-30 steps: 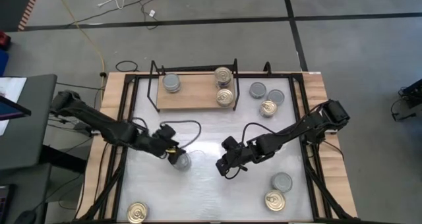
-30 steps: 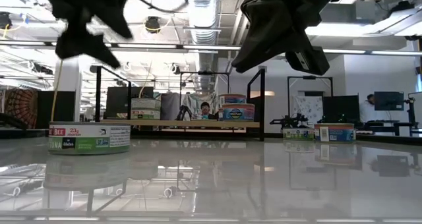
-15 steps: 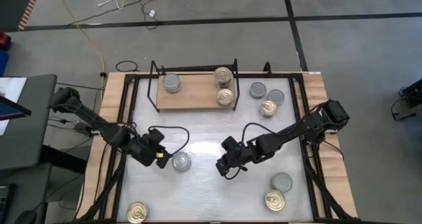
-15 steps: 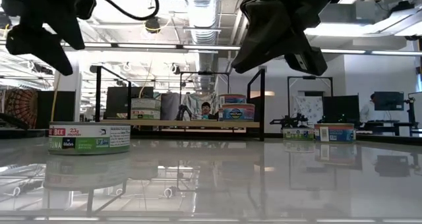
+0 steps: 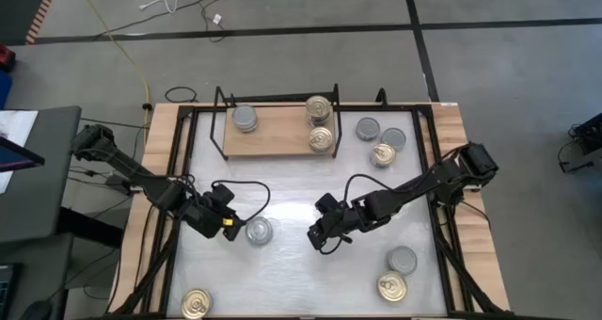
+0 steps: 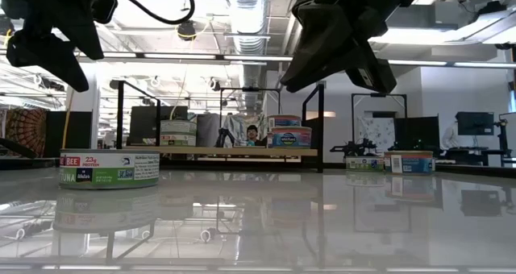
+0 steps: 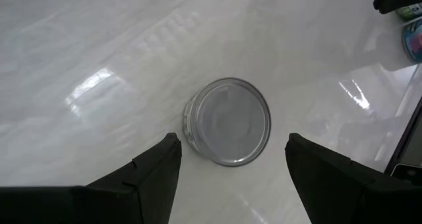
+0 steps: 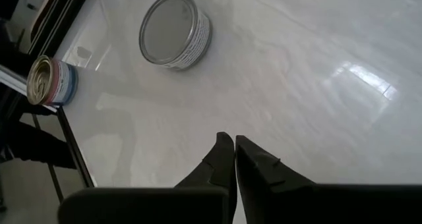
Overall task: Stack canned seafood by type on shelf
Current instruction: Put the green tuna can on the shelf
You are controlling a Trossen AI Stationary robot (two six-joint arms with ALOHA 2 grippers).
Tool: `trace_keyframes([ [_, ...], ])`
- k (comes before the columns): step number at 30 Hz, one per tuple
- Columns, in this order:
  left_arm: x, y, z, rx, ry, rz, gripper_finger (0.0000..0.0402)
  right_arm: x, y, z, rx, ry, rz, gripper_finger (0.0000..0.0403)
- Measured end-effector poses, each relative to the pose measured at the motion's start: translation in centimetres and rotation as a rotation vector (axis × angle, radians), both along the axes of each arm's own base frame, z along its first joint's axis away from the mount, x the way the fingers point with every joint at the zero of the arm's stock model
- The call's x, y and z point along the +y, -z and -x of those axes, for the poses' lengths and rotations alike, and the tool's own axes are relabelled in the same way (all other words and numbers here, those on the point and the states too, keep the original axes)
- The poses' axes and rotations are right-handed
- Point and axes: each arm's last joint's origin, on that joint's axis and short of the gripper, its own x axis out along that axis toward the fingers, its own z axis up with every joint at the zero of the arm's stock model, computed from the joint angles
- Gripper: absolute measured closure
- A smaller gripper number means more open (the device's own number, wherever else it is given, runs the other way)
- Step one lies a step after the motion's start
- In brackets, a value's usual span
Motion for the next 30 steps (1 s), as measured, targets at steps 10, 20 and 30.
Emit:
trace_keyframes([
  [10,0.0,0.0,0.0,0.000,0.000,0.000,0.0143,0.0,0.0,0.0,0.000,-0.001,0.001,0.0360],
  [20,0.0,0.0,0.0,0.000,0.000,0.001,0.0143,0.3,0.0,0.1,0.001,-0.031,0.022,0.0360],
  [30,-0.1,-0.1,-0.1,-0.016,-0.037,0.041,0.0143,1.0,0.2,0.3,0.003,-0.045,0.048,0.0360],
])
